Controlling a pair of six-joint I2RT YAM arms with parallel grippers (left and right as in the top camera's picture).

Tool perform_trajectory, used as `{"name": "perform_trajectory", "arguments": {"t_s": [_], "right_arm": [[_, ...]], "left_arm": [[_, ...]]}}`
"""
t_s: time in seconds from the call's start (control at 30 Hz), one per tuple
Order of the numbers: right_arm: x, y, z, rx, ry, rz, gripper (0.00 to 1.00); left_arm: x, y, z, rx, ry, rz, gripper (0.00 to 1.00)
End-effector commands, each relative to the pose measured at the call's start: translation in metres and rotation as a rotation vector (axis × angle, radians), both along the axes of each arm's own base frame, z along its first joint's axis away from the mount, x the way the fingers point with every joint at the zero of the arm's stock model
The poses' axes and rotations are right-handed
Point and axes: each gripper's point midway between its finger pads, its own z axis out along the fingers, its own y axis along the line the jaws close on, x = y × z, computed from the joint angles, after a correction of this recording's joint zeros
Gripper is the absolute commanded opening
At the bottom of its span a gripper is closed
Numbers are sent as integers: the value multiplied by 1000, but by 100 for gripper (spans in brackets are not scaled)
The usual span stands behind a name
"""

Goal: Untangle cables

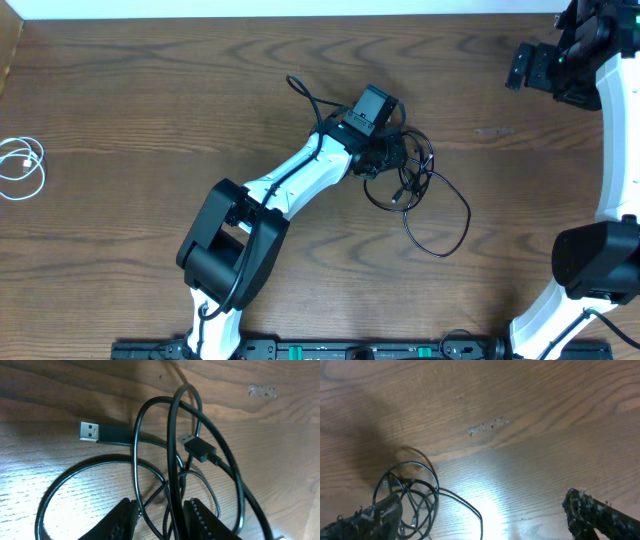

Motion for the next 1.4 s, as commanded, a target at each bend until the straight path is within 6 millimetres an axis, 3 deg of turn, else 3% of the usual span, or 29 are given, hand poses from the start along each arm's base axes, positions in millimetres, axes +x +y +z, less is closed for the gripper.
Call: {"name": "perform_trajectory", "arguments": {"t_s": [0.0, 0.03, 0.1, 0.23, 0.33, 0.43, 0.47, 0.7, 0.93, 1.17, 1.27, 1.37], "right_arm": [[1, 0, 1, -3, -3, 3, 99], [1, 0, 1, -3, -3, 3, 99], [1, 0, 1, -3, -3, 3, 99], [0, 0, 1, -3, -2, 3, 99], [1, 0, 1, -3, -3, 3, 99], [1, 0, 1, -3, -3, 4, 99], [0, 0, 1, -3, -2, 4, 99], [1, 0, 1, -3, -3, 4, 99], [1, 0, 1, -3, -3, 4, 99], [0, 0, 1, -3, -2, 4, 99], [0, 0, 1, -3, -2, 4, 99], [1, 0, 1, -3, -3, 4, 99]], "left_arm": [[2, 3, -3, 12, -2, 12, 35], [2, 3, -3, 12, -2, 12, 30], [2, 3, -3, 12, -3, 12, 10], [3, 2, 1, 4, -8, 9, 7], [5, -2, 20, -22, -48, -11, 7], [8, -4, 55, -42, -162, -82, 8], [8, -4, 79, -56, -238, -119, 7], [1, 3, 185, -173, -469, -124, 8], [-15, 10, 256, -286, -612, -131, 7], [-39, 4, 343, -502, -824, -209, 7], [-38, 14, 356, -489, -872, -166, 7], [-18, 34, 326, -322, -825, -39, 8]]}}
